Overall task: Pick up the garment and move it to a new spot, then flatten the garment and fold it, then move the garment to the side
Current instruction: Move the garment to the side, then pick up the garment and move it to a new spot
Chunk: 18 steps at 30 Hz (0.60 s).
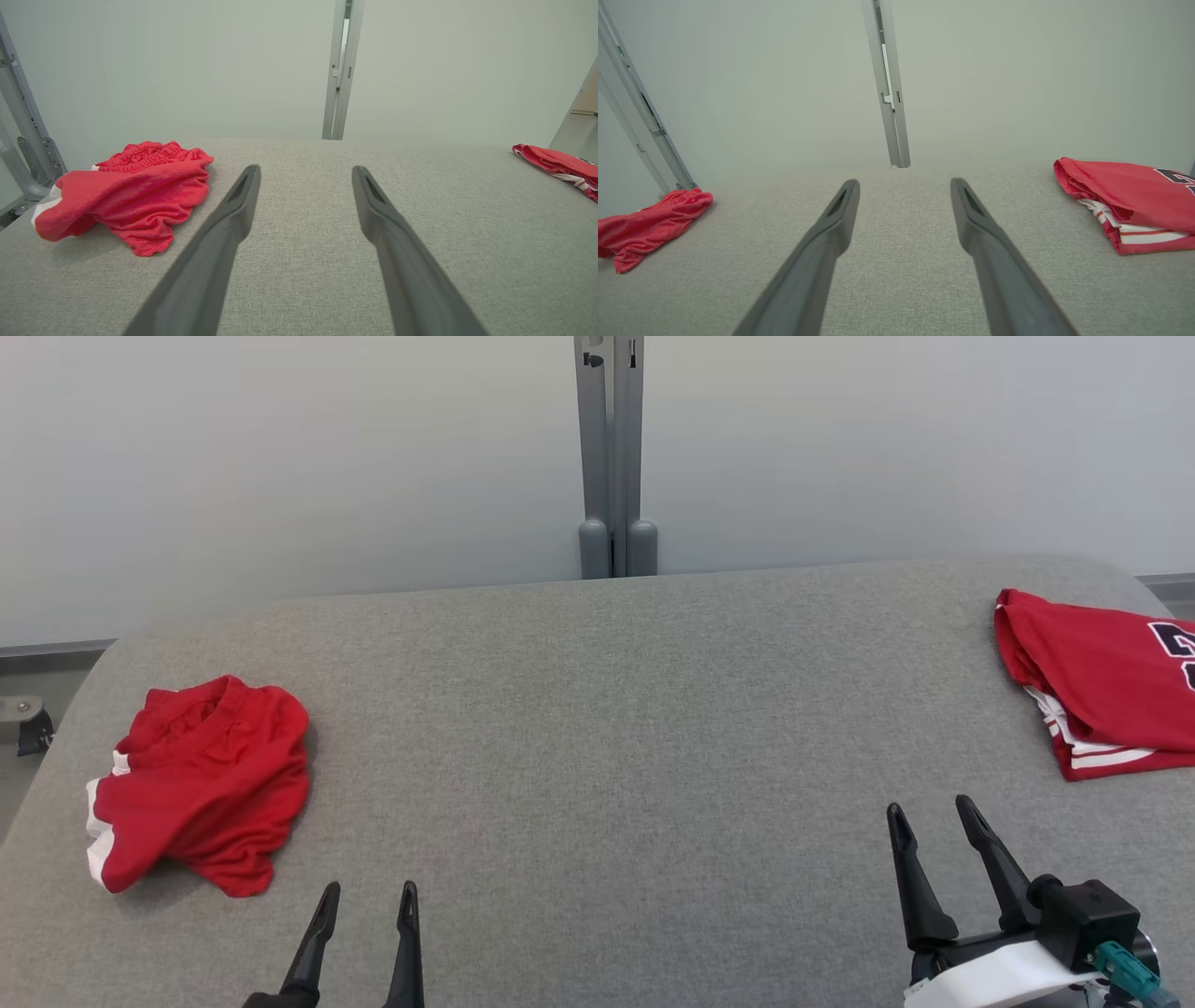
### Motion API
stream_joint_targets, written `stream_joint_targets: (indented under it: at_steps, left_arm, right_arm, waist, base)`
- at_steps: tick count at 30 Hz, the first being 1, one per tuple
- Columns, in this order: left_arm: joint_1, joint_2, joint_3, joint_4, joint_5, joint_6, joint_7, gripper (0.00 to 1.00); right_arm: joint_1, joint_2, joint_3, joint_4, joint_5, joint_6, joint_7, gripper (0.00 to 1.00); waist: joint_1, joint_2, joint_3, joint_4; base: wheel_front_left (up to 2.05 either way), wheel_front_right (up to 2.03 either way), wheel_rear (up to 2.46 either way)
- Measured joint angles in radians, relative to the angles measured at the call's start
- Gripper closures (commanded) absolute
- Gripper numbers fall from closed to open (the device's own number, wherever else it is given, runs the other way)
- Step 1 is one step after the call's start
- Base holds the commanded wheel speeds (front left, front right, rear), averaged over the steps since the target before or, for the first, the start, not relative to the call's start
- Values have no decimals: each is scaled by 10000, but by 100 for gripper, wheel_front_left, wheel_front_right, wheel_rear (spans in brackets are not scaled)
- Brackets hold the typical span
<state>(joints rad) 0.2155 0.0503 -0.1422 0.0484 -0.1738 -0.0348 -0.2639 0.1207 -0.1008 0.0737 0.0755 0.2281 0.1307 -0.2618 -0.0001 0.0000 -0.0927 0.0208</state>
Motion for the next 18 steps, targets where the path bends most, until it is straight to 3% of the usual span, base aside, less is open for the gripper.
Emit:
stream_joint_targets:
  at_steps: [18]
  left_arm:
    - [15, 0, -107, -56, 15, 8, 0, 0]
  right_arm:
    - [-22, 13, -19, -17, -21, 0, 0, 0]
  waist:
    - [0, 0, 40, 68]
  base:
    - [0, 0, 0]
